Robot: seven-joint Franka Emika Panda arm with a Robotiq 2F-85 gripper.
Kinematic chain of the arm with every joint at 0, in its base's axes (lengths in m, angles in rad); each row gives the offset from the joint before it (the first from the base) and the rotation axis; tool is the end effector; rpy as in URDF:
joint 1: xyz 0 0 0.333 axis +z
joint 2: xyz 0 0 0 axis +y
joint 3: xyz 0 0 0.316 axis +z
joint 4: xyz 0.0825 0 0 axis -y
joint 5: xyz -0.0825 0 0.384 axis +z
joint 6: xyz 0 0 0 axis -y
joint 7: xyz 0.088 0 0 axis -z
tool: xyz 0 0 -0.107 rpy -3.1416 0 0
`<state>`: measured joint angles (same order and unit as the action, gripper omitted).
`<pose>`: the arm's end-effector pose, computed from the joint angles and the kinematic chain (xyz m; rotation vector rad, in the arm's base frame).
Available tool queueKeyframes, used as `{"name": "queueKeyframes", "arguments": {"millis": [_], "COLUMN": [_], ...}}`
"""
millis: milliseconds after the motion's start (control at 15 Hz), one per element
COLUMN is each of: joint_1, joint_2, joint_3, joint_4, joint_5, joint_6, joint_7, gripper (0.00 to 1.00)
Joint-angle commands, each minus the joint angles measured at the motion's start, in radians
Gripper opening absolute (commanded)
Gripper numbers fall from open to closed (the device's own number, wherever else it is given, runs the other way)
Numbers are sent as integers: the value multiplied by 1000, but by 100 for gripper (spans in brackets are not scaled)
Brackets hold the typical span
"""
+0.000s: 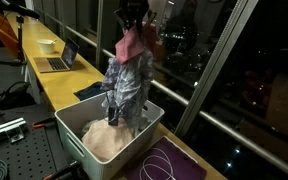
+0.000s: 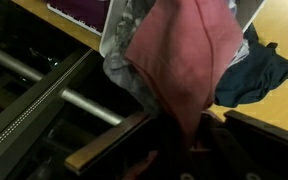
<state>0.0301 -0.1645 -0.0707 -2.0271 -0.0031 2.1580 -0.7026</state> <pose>0.5360 -0.0239 0.5498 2.8497 0.9802 0.4221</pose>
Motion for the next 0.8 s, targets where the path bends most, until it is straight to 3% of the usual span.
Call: {"name": "queueKeyframes", "arguments": {"millis": [0,267,333,400,533,733], "joint_1": [3,3,2,2,0,-2], "joint_2": [-2,7,6,4,1,-5], "joint_3": [9,13,12,12,11,9], "joint_4": [-65,-124,-140,-154,-180,-196], "joint_5": [25,22,20,18,14,11], "joint_6": [47,77,82,91,105,113], "joint_7": [3,0,-4,-13,-14,-13], "gripper": [4,4,15,40,47,69]}}
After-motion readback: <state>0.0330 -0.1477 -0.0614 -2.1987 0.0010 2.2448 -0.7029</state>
